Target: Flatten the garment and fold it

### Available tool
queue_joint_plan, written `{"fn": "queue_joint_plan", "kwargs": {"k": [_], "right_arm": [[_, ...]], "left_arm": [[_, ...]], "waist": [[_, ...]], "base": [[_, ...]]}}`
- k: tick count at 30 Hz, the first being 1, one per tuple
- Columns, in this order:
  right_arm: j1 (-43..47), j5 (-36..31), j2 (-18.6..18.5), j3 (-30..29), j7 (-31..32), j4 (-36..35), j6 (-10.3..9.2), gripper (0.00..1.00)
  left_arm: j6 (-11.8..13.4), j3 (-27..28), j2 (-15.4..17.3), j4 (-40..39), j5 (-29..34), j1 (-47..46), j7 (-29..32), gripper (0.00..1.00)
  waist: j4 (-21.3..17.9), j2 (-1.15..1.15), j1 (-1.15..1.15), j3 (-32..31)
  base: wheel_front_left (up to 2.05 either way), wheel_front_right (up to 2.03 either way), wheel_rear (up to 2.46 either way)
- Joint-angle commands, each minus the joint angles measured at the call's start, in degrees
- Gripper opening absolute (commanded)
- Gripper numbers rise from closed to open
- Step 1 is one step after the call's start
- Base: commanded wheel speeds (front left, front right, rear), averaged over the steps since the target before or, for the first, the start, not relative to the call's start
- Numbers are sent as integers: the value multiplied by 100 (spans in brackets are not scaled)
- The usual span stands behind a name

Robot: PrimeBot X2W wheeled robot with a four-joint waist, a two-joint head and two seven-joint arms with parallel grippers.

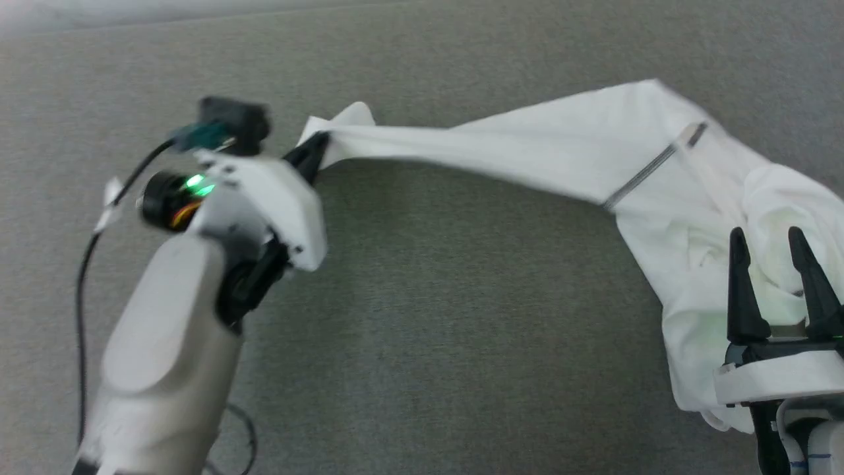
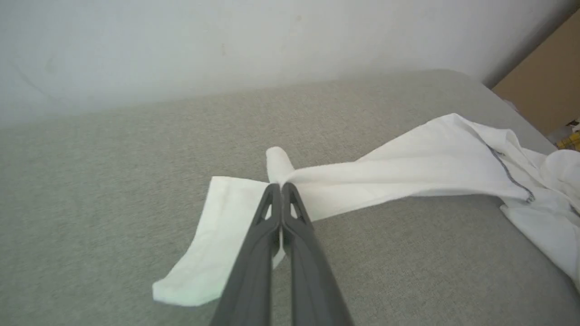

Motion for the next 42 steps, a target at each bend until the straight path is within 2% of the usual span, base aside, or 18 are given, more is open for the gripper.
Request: {"fn": "queue_joint_plan", "kwargs": {"k": [1, 5, 6, 8, 10, 12, 14, 15, 16, 17, 18, 25, 29, 36, 42], "right_arm": [[78, 0, 14, -3, 29, -18, -5, 100], [131, 23, 14, -40, 44, -19, -5, 100], [131, 23, 14, -40, 44, -19, -5, 100], [182, 27, 14, -85, 53, -24, -5, 100], [232, 21, 14, -136, 75, -25, -5, 100], [279, 7, 14, -197, 105, -25, -5, 100], [306, -18, 14, -222, 153, -37, -5, 100], [305, -35, 14, -213, 180, -52, -5, 100], [294, -46, 14, -201, 204, -69, -5, 100], [278, -55, 14, -189, 226, -89, -5, 100], [257, -67, 14, -174, 247, -104, -5, 100], [169, -57, 14, -64, 311, -128, -5, 100], [154, 13, 14, -21, 290, -84, -5, 100], [56, 65, 14, 13, 237, 5, -5, 100], [-17, 95, 14, 19, 219, 25, -5, 100]], "left_arm": [[178, 269, 196, -452, -164, 563, -97, 0], [745, 1097, 455, -1844, -594, 2117, -241, 0], [745, 1097, 455, -1844, -594, 2117, -241, 0], [1087, 1559, 473, -2412, -762, 3005, -353, 0], [1358, 1971, 350, -2816, -959, 3825, -502, 0], [1435, 2123, 264, -3014, -1032, 4464, -597, 0], [1410, 2095, 128, -3087, -1101, 4777, -691, 0], [1388, 2054, 73, -3113, -1110, 4827, -742, 8], [1363, 2007, 24, -3152, -1123, 4825, -779, 43], [1336, 1968, -7, -3196, -1124, 4775, -821, 89], [1309, 1929, 7, -3238, -1087, 4693, -847, 100], [1096, 1499, 409, -3752, -531, 3573, -705, 100], [855, 786, 671, -3536, 82, 2863, -312, 100], [225, -468, 548, -2216, 611, 1945, 190, 100], [-43, -1009, 538, -766, 868, 1518, 480, 100]], "waist": [[434, 0, 0, -376], [611, 0, 0, -434], [611, 0, 0, -434], [705, 0, 0, -447], [801, 0, 0, -456], [916, 0, 0, -469], [1024, 0, 0, -482], [1066, 0, 0, -493], [1099, 0, 0, -504], [1127, 0, 0, -513], [1146, 0, 0, -521], [1124, 0, 0, -490], [960, 0, 0, -355], [619, 0, 0, -105], [401, 0, 0, 14]], "base": [[0, 0, 0], [0, 0, 0], [0, 0, 0], [0, 0, 0], [0, 0, 0], [0, 0, 0], [0, 0, 0], [0, 0, 0], [0, 0, 0], [0, 0, 0], [0, 0, 0], [0, 0, 0], [0, 0, 0], [0, 0, 0], [0, 0, 0]]}}
